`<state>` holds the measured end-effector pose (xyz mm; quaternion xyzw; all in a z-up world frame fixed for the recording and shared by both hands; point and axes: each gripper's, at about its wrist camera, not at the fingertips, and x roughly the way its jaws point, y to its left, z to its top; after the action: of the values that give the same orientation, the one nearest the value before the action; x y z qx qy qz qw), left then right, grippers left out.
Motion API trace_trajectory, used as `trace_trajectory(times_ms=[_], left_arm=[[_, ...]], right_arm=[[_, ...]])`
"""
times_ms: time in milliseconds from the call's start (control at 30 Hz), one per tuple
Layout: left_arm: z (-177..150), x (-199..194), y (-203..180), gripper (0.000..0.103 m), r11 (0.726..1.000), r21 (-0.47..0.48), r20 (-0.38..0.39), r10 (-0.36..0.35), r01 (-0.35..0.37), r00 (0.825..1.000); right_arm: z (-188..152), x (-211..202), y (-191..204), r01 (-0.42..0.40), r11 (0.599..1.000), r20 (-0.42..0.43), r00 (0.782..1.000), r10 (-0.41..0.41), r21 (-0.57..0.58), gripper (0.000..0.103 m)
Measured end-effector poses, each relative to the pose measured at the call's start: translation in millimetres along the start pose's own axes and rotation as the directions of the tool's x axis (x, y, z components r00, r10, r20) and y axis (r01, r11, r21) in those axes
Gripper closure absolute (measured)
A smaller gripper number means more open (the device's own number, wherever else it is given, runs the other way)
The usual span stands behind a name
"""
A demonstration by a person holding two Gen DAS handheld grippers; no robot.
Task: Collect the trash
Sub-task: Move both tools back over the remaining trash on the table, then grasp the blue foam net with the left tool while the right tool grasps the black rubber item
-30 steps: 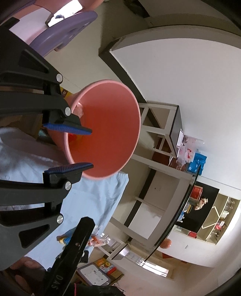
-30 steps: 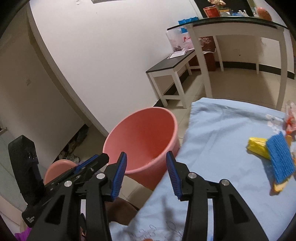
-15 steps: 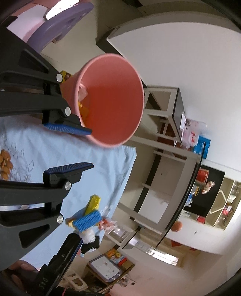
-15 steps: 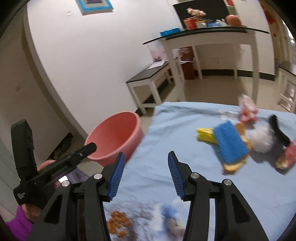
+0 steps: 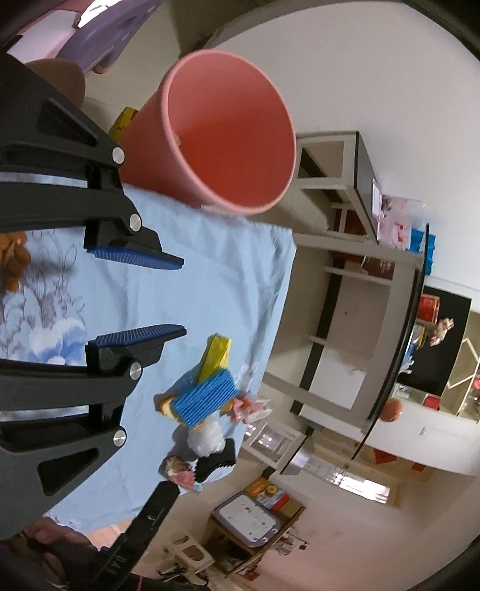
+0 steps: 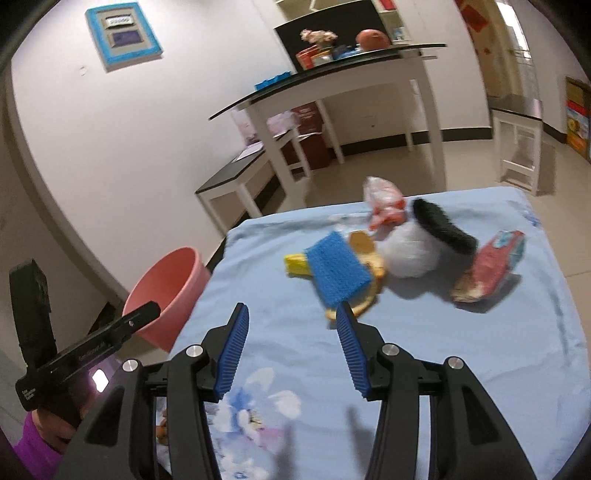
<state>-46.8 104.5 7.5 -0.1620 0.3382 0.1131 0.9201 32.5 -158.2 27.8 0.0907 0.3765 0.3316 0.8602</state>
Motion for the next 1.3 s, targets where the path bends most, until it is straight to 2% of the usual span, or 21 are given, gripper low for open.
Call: trace_trajectory(times_ms=[267, 533, 600, 633, 700, 1033, 1200, 1300], left_arm=[[-5, 21, -29, 0.072, 0.998, 0.033, -0.064, -0.054, 0.056, 0.996], [0, 51, -60, 0.071, 0.987, -0.004, -0.139, -0.158, 0.159, 0.978], [2, 61, -67, 0.069, 0.984, -0.026, -0.154, -0.178, 0.176, 0.972], [3, 67, -71, 0.063, 0.982, -0.041, -0.163, -0.187, 0.183, 0.969], [5, 77, -76, 0.061, 0.979, -0.062, -0.174, -0.203, 0.195, 0.964], [13, 141, -82, 0.061, 0.972, -0.178, -0.251, -0.197, 0.154, 0.948], [14, 156, -88, 0.061, 0.97, -0.186, -0.259, -0.203, 0.157, 0.944], [15, 161, -92, 0.061, 0.97, -0.178, -0.24, -0.204, 0.163, 0.949]], right_arm=[[0, -15, -34, 0.053, 0.998, 0.028, 0.998, -0.054, 0.044, 0.052], [-2, -22, -60, 0.081, 0.993, 0.04, 0.996, -0.085, 0.091, 0.052], [-2, -23, -67, 0.089, 0.991, 0.042, 0.995, -0.094, 0.097, 0.051], [-2, -23, -69, 0.092, 0.991, 0.042, 0.994, -0.097, 0.101, 0.051], [-1, -24, -75, 0.097, 0.99, 0.044, 0.994, -0.102, 0.107, 0.05], [9, -24, -93, 0.12, 0.988, 0.053, 0.991, -0.125, 0.102, 0.049], [16, -20, -100, 0.122, 0.988, 0.063, 0.99, -0.128, 0.093, 0.049], [20, -18, -101, 0.121, 0.989, 0.072, 0.989, -0.128, 0.085, 0.048]])
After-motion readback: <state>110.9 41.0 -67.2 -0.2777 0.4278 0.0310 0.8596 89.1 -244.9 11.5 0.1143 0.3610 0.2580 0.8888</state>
